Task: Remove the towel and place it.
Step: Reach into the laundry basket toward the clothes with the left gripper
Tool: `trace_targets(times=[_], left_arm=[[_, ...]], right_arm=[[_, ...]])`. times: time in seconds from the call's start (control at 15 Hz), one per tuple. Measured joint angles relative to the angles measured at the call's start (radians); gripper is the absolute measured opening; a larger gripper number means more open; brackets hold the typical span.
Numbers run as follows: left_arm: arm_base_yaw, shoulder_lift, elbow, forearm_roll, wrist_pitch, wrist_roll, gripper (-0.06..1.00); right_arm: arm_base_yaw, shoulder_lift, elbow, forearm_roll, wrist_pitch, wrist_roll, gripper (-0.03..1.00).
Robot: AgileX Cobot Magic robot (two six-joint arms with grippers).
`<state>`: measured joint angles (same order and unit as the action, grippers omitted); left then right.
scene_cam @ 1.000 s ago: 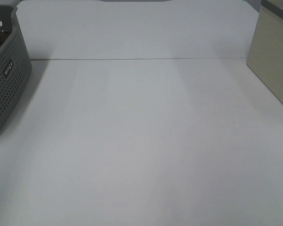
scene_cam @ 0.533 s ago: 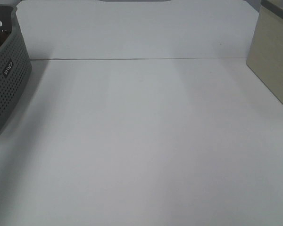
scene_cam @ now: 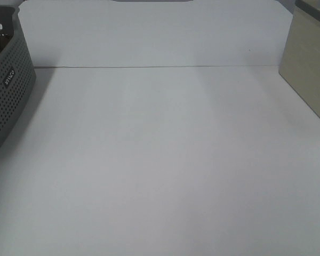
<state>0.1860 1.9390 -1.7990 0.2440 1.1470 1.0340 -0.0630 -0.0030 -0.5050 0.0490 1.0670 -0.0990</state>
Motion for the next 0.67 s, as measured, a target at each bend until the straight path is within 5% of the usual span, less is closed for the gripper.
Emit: trace_targets(times=[0.67], left_arm=[[0.086,0.220,-0.050,-0.034,-0.119,0.090,0.97]], right_arm=[[0.000,0.000,0.000,0.000,0.000,0.000,0.86]])
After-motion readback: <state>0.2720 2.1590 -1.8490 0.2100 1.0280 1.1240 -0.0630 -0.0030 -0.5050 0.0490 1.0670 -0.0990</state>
